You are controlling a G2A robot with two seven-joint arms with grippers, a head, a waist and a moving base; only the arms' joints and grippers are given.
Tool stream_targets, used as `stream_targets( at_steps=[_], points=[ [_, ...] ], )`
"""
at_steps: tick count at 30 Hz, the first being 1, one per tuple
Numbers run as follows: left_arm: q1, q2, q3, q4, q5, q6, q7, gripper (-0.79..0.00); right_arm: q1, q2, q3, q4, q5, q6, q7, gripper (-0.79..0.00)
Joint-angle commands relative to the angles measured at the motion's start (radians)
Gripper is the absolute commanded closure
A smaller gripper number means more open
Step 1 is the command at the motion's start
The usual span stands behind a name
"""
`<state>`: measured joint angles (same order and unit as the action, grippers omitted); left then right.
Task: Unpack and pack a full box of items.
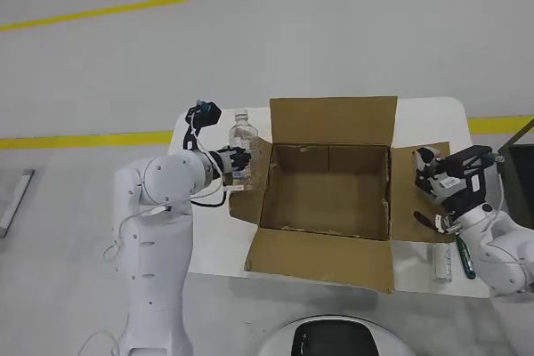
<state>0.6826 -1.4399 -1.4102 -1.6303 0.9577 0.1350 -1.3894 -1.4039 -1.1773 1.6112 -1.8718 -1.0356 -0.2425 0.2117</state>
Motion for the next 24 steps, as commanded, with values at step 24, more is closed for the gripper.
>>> stream_targets(
  at_steps=[24],
  points=[
    [-0.010,0.023,0.071,0.113,0.050,0.021,0.050,0.000,0.008,0.004,0.008,-0.004,0.013,-0.001,0.024,0.000]
  ],
)
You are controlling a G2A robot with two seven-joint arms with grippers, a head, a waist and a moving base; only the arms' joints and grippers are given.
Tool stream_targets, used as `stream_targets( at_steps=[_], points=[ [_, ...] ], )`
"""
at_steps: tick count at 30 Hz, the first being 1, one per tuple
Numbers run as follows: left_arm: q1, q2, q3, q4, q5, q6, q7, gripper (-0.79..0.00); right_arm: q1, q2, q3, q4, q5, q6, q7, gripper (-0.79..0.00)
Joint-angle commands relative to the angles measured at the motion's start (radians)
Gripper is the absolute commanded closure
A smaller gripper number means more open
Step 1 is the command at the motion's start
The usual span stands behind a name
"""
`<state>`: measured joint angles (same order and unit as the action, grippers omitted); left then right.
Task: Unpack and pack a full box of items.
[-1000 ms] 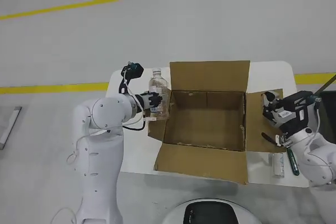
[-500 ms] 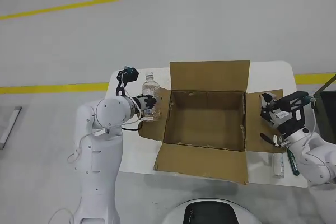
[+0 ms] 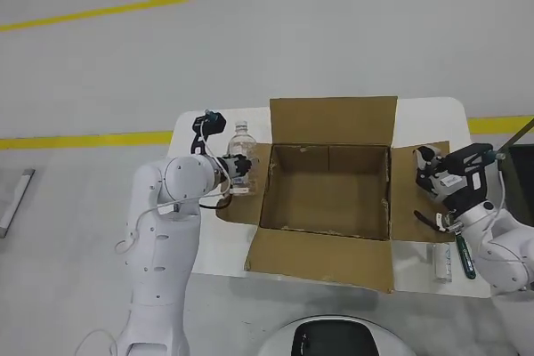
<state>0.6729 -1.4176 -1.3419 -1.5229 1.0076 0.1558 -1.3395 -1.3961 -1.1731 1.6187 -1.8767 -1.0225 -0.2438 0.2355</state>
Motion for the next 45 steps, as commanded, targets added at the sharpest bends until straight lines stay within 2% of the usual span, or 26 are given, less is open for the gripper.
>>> stream_targets(
  at_steps=[1,8,14,22,32,45],
  points=[
    [-0.001,0.001,0.006,0.010,0.001,-0.002,-0.002,0.000,0.000,0.000,0.001,0.002,0.002,0.001,0.001,0.000],
    [-0.012,0.005,0.020,0.013,-0.021,-0.004,0.005,0.000,0.002,0.001,0.002,0.006,0.005,0.003,0.002,0.000],
    [-0.043,0.003,0.049,-0.050,-0.089,-0.028,-0.008,0.000,0.011,0.003,0.045,-0.022,0.054,0.026,-0.006,0.000],
    [-0.089,-0.014,0.173,-0.067,-0.171,-0.004,-0.038,0.000,0.027,0.009,0.159,-0.061,0.138,0.057,0.002,0.000],
    [-0.139,-0.039,0.329,0.010,-0.175,0.112,-0.079,0.000,0.008,0.014,0.229,-0.065,0.175,0.071,0.005,0.000],
    [-0.130,-0.039,0.332,0.014,-0.174,0.111,-0.061,0.000,-0.006,0.017,0.232,-0.064,0.191,0.053,0.009,0.000]
  ],
)
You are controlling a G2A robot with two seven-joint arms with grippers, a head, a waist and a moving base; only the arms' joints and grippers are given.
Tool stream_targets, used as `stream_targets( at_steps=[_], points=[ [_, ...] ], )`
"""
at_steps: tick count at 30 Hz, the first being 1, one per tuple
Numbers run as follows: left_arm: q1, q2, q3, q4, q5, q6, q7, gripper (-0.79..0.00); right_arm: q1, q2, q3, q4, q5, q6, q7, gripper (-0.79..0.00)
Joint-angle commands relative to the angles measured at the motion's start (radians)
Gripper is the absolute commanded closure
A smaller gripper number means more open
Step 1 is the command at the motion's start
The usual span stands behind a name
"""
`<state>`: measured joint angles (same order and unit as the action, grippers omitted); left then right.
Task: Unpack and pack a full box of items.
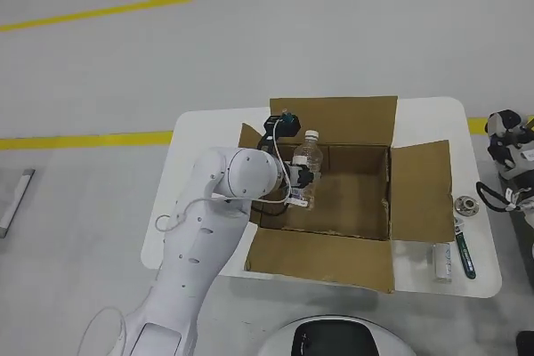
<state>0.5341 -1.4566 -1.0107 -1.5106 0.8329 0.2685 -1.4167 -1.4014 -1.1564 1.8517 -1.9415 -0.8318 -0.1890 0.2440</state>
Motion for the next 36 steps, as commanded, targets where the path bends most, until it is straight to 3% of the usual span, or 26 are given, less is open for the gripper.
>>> stream_targets(
  at_steps=[1,6,13,22,36],
  points=[
    [0.022,0.000,0.002,0.001,-0.002,-0.002,0.035,0.000,0.000,0.001,-0.002,0.002,0.001,-0.005,0.001,0.000],
    [0.014,-0.014,0.070,0.025,-0.019,0.032,0.018,0.000,0.005,0.003,-0.009,0.008,0.000,-0.020,0.006,0.000],
    [-0.064,-0.053,0.189,0.168,-0.022,0.131,0.006,0.000,0.008,0.004,-0.014,0.006,0.006,-0.029,0.003,0.000],
    [-0.141,-0.093,0.239,0.383,-0.069,0.198,0.063,0.000,-0.005,0.007,0.003,0.003,0.021,-0.030,-0.005,0.000],
    [-0.203,-0.143,0.314,0.571,-0.105,0.193,0.058,0.000,-0.021,0.009,0.024,-0.016,0.048,-0.022,-0.021,0.000]
  ],
)
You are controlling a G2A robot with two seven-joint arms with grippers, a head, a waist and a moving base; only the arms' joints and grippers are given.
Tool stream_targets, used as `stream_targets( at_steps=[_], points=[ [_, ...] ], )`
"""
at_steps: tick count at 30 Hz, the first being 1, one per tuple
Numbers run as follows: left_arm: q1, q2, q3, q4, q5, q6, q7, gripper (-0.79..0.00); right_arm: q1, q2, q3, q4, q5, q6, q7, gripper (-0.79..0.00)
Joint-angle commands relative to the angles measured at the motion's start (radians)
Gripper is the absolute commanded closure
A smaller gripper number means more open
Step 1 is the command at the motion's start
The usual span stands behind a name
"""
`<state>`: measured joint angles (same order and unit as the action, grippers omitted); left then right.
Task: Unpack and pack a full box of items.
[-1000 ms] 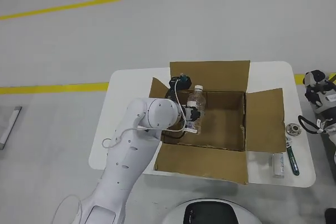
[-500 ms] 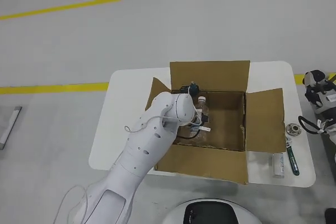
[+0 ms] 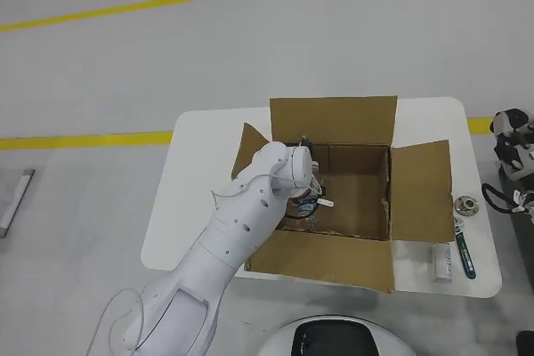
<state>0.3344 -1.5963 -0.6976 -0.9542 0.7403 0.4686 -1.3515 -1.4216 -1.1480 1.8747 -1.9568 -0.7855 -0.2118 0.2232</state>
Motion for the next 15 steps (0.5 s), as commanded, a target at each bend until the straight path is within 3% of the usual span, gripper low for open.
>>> stream_targets(
  at_steps=[1,15],
  points=[
    [-0.010,-0.006,0.003,0.025,-0.015,-0.005,-0.005,0.000,-0.002,0.000,0.002,-0.003,0.004,0.000,-0.001,0.000],
    [-0.051,-0.054,0.065,0.149,-0.021,-0.004,-0.004,0.000,-0.016,0.003,0.016,-0.014,0.018,-0.006,-0.002,0.000]
  ],
)
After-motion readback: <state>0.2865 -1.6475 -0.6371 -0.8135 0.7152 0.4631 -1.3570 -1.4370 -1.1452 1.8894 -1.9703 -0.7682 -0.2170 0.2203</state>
